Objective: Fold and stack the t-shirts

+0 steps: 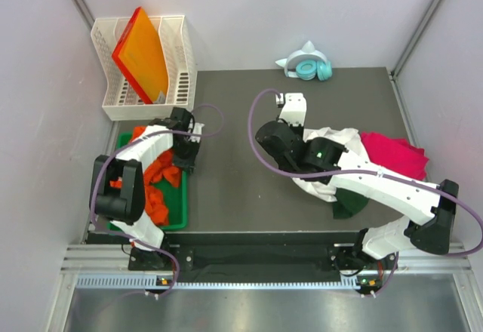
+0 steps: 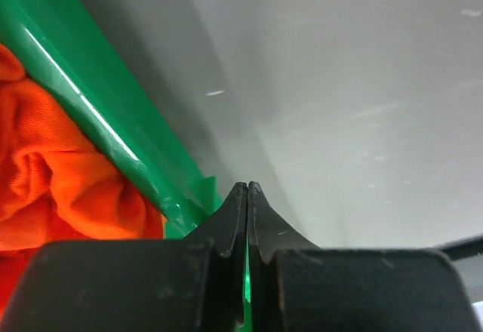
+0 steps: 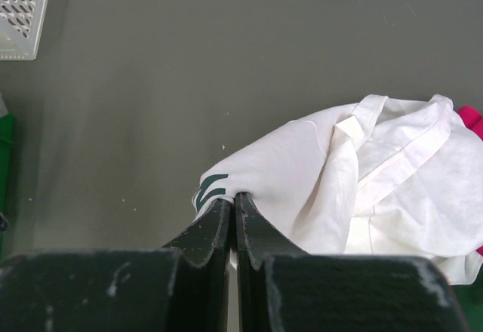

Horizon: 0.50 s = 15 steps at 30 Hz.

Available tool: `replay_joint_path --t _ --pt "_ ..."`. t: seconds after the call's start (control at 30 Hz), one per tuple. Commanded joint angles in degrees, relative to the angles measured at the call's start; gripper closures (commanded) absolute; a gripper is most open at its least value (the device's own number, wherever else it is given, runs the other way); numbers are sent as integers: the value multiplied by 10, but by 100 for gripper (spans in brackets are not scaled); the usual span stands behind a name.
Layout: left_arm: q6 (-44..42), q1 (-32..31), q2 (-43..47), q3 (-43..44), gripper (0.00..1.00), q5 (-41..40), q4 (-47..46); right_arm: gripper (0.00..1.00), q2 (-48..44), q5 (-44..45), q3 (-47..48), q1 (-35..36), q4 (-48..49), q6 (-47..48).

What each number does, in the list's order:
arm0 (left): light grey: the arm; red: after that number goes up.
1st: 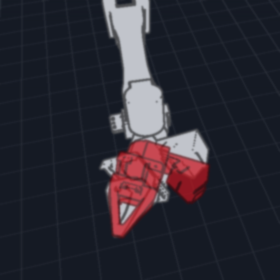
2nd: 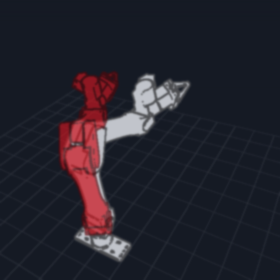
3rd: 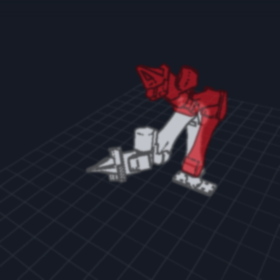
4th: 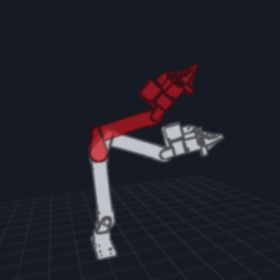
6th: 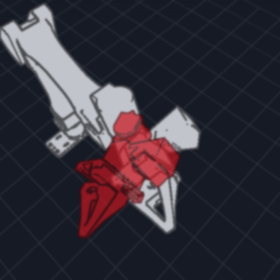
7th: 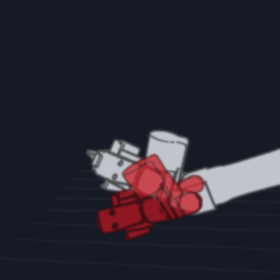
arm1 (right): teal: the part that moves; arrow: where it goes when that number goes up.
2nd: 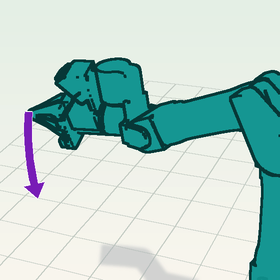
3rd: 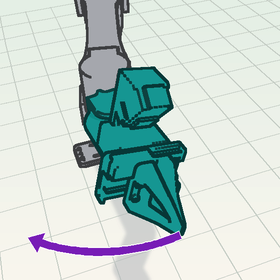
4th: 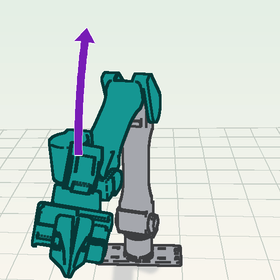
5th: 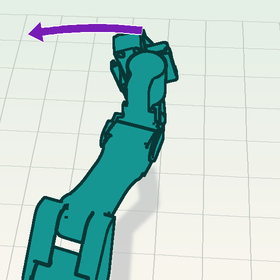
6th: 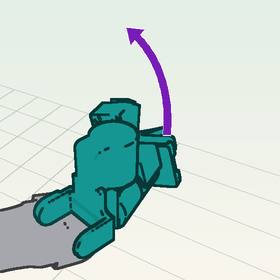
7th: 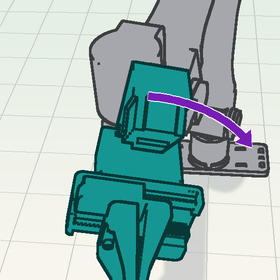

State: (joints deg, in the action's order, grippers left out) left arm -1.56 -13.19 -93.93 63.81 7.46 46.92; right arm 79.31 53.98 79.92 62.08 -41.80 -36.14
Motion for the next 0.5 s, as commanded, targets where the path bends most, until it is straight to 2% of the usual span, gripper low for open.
replay_joint_path --t 0.0,0.17,0.23,0.47 --pt "-3 38 0 15 100 -55 52 100 -13 16 2 8 4 -18" --pt "-3 47 -6 11 100 -126 54 100 -7 17 -3 8 15 -14" --pt "-2 71 -11 17 100 -147 61 100 -5 17 -2 8 20 -12" --pt "-52 185 -13 53 100 -148 96 100 -4 17 -18 8 32 -9"
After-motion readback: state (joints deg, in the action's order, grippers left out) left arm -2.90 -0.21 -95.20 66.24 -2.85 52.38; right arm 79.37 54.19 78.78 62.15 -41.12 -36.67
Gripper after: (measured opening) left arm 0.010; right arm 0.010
